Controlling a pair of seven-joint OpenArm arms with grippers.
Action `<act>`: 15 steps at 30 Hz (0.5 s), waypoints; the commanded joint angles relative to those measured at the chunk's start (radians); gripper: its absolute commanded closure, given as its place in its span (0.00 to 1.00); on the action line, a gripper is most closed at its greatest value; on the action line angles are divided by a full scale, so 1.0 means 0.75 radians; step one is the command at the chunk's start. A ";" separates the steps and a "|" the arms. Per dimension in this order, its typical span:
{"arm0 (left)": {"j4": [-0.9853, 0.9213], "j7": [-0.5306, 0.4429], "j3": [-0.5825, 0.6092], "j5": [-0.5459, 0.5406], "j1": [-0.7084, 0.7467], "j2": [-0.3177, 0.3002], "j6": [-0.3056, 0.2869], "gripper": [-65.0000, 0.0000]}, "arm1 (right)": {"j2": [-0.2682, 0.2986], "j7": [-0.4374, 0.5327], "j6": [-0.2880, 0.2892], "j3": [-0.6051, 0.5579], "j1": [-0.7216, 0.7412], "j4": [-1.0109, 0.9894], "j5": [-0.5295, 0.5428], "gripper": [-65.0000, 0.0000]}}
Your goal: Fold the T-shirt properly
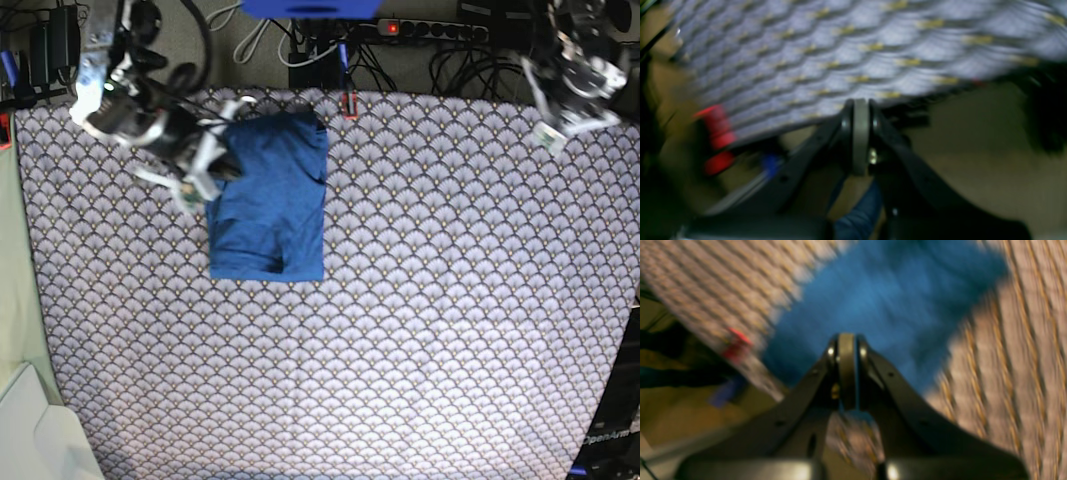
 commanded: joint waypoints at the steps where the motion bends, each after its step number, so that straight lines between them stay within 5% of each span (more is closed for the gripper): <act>1: 0.018 -0.011 0.034 0.001 0.025 -0.009 0.008 1.00 | 0.007 0.035 0.004 0.059 -0.022 0.026 0.023 1.00; 8: -0.001 -0.013 0.302 0.001 0.113 0.034 0.008 1.00 | 0.009 0.053 0.004 0.362 -0.231 0.026 0.025 1.00; 15: -0.201 -0.146 0.511 0.003 0.115 0.038 0.008 1.00 | 0.003 0.354 0.004 0.431 -0.536 -0.015 0.020 1.00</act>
